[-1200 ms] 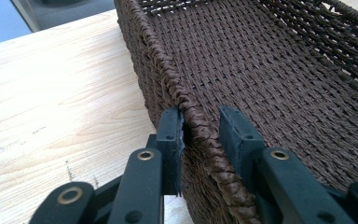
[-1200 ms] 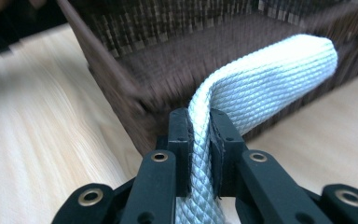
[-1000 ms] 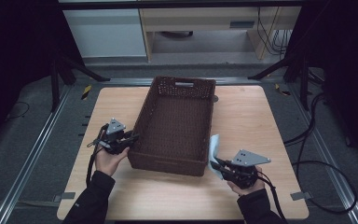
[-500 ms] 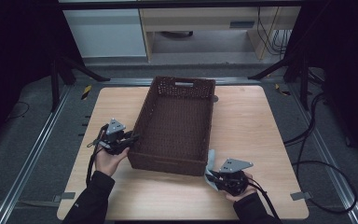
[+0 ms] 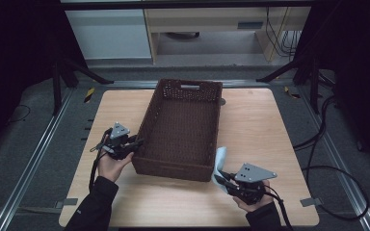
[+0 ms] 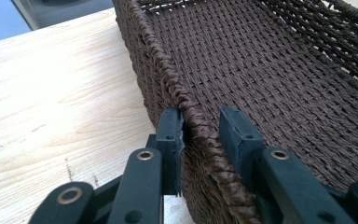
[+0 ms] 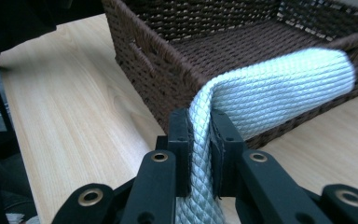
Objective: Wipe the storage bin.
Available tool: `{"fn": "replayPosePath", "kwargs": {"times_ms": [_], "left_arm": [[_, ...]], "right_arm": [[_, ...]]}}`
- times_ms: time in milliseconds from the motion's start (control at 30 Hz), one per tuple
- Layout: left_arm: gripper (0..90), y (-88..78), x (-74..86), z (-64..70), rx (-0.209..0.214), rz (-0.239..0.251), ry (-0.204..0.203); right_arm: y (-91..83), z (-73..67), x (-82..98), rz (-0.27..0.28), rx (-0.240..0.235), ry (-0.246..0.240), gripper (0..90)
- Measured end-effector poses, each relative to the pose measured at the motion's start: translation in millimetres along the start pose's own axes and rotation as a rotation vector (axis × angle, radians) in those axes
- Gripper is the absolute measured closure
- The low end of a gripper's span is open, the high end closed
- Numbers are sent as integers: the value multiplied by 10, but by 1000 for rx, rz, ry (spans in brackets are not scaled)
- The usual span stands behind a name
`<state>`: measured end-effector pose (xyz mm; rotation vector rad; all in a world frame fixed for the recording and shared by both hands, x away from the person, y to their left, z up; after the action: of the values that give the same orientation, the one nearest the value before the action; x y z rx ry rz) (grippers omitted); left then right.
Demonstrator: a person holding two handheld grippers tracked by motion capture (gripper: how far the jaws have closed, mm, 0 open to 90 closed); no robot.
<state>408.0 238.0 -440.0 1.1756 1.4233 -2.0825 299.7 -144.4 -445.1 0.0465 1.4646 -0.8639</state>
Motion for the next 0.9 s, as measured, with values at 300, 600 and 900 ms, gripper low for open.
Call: {"fn": "replayPosePath", "kwargs": {"times_ms": [300, 600, 900], "left_arm": [[693, 2, -2, 0, 2, 1, -3], [692, 2, -2, -2, 3, 0, -3], [692, 2, -1, 0, 3, 1, -5]], "right_arm": [[246, 14, 283, -119, -46, 50, 809], [333, -44, 343, -195, -85, 53, 807], [-80, -36, 4, 46, -16, 35, 808]]}}
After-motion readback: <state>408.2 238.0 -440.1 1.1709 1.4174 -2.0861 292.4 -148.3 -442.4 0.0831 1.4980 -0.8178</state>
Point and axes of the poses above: each handheld gripper's, and its own axes: y roughly forward along the jaws, x roughly out of its underside, z roughly to its right, the point moved 2 cm from there along y, roughly forward along the jaws, and after that the axes turned 11 degrees about -y, right-handed, at the moved point
